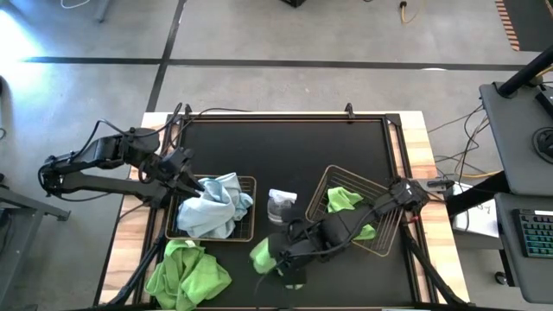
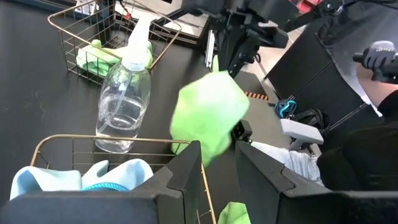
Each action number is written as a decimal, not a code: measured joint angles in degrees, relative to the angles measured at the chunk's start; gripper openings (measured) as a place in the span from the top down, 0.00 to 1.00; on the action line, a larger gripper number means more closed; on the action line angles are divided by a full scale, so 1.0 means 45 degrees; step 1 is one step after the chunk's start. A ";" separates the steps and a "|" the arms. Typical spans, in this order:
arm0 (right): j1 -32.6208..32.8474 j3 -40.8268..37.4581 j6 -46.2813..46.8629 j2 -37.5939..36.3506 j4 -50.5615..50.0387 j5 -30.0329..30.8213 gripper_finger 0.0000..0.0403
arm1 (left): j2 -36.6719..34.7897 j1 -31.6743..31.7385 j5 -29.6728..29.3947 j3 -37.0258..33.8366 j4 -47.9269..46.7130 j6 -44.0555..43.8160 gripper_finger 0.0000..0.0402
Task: Sort microfiber towel by color & place in baskets
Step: Put the green microfiber towel into the right wire basket
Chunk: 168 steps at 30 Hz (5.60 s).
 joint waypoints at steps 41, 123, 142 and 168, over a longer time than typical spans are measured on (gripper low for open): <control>0.1204 -0.0173 0.3641 -0.5445 -0.4353 0.7611 0.98 | -0.0288 0.0003 0.0000 0.0000 -0.0107 -0.0243 0.79; 0.3956 -1.5259 1.5666 -1.1833 -0.2825 0.4135 0.98 | -0.1138 0.0003 -0.0151 -0.0005 -0.0171 -0.0855 0.79; 0.3956 -1.5254 1.6558 -1.1833 -0.2825 0.4258 0.75 | -0.1137 0.0000 -0.0151 -0.0005 -0.0171 -0.0860 0.79; 0.3893 -1.5254 0.4644 -1.0332 1.0762 0.5935 0.70 | -0.1127 0.0004 0.0527 -0.0005 -0.0174 -0.0154 0.79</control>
